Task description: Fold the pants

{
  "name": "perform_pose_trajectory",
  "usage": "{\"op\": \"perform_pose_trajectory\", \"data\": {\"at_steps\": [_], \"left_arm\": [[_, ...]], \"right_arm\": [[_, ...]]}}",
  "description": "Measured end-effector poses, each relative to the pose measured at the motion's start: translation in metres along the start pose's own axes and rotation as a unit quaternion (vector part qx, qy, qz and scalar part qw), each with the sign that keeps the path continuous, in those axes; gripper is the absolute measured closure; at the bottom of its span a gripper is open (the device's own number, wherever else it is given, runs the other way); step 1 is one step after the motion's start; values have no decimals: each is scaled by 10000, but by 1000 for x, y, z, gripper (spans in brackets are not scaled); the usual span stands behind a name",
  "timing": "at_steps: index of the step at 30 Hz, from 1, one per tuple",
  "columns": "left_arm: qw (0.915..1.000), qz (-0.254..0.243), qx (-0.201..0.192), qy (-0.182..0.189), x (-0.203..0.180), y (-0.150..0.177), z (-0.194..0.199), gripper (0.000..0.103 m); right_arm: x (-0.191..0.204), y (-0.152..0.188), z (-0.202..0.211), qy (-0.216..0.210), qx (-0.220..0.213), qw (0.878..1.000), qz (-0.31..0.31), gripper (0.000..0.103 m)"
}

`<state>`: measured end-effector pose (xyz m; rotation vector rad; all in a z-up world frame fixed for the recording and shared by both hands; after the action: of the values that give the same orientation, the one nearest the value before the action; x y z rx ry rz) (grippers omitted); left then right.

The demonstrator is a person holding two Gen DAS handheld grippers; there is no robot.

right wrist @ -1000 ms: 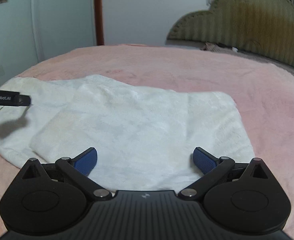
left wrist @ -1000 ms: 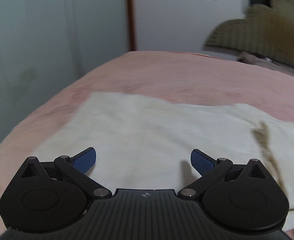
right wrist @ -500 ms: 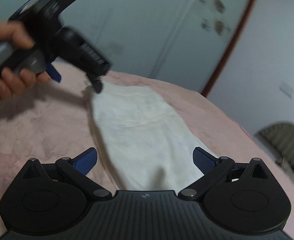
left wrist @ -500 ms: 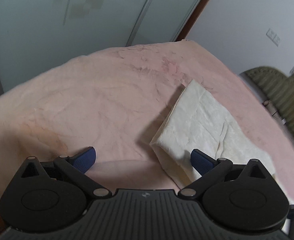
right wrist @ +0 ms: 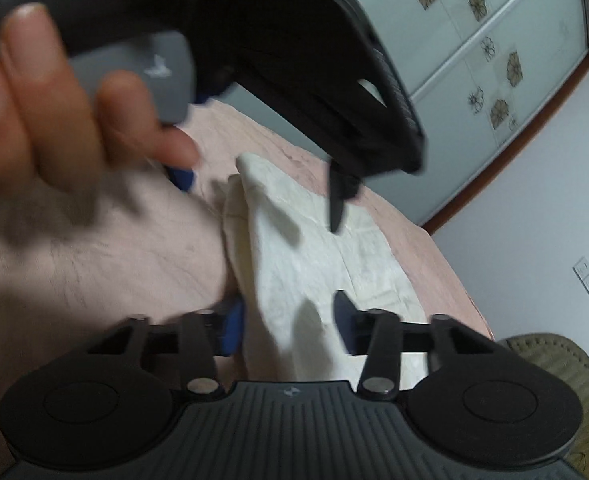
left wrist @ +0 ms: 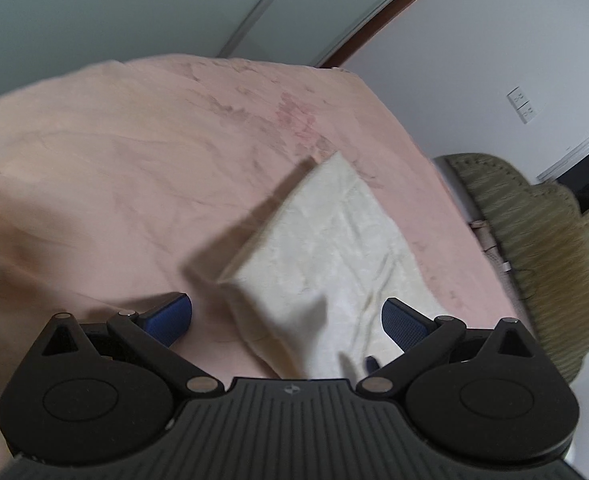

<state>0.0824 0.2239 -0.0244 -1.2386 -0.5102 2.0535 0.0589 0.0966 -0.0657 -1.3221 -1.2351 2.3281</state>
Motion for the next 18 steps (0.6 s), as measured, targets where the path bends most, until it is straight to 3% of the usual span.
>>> {"op": "perform_pose_trajectory", "data": {"at_steps": [3,7,10,12,15,18], "left_arm": [[9990,277,71,354,-2,1,-12,1],[9953,663,-8,703,-5,2,-29,4],[9966,538,-18,628,-11,1,-35,28],[9980,425,-19,476,-11,1,-37,67],[9989,327,-48,318,-9,4,-39,85],[9994,68,-139,308,-13,5,-34,88]], "right_arm": [[-14,-1,4,25,-136,9986,-516,74],[-37,-2,10,-58,-204,9916,-1275,74],[-54,-2,24,-881,-125,9775,-1915,74],[-72,0,40,-1085,-269,9682,-2237,74],[-110,14,47,-861,-282,9502,-2982,74],[-126,45,24,-438,378,9451,-3215,74]]}}
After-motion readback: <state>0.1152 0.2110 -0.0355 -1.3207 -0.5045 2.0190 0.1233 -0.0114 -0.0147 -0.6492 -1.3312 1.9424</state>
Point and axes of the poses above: each gripper's, at about its wrist camera, not at the fingertips, and z roughly against the way its jaws point, x to its left, y to its underside, the point moved 3 cm from there along -z, roughly the way its jaws point, and after that the axes turned 12 degrees about -x, right-handed, at the moved point
